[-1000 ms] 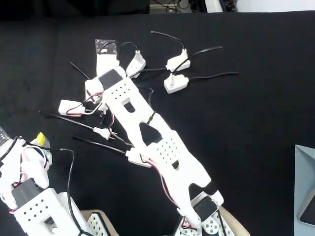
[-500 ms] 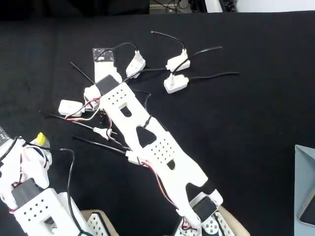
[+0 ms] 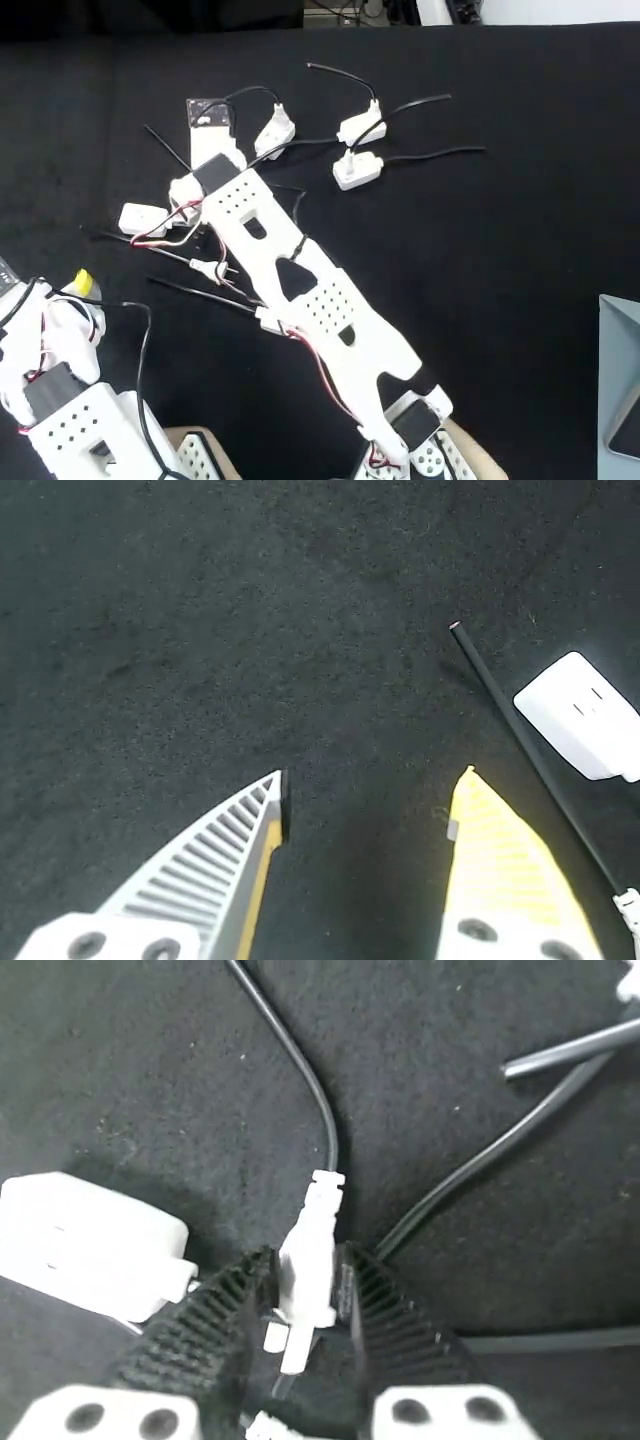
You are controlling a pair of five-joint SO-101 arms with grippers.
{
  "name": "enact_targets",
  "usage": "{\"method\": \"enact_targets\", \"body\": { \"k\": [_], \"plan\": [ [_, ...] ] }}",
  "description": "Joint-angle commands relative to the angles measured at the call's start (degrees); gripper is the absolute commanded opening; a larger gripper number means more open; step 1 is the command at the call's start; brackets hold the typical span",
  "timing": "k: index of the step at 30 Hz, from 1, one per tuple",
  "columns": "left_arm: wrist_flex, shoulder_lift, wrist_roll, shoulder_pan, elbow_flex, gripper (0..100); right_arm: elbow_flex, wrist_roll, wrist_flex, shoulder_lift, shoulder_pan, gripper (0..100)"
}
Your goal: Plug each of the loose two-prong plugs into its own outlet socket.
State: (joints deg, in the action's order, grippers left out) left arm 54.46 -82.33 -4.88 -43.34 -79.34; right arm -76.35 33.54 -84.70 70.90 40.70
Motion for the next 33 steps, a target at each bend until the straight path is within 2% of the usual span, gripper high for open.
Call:
{"method": "enact_targets", "body": {
  "k": [1, 4, 7, 11, 19, 26, 33],
  "plan": [
    [-0.97, -0.53, -0.26, 0.75, 0.13, 27, -0.22, -0.62, 0.53, -0.66, -0.18, 8.1],
    [-0.97, -0.53, -0.26, 0.75, 0.04, 27, -0.04, -0.62, 0.35, -0.66, -0.18, 7.4],
    [-1.32, -0.53, -0.26, 0.75, -0.40, 27, -0.40, -2.46, -0.44, -1.01, -0.18, 1.2],
    [-1.41, -0.53, -0.35, 0.75, -0.40, 27, -4.18, -4.92, -4.66, -1.98, -0.26, 1.2],
    [-1.41, -0.53, -0.35, 0.75, -0.40, 27, -19.74, -16.35, -16.09, -2.24, -2.20, 1.2],
    [-1.41, -0.53, -0.35, 0.75, -0.48, 27, -19.47, -29.36, -16.26, -3.74, -7.56, 1.2],
    [-1.41, -0.53, -0.35, 0.75, -0.48, 27, -19.47, -33.49, -16.53, -5.32, -11.52, 1.1]
  ]
}}
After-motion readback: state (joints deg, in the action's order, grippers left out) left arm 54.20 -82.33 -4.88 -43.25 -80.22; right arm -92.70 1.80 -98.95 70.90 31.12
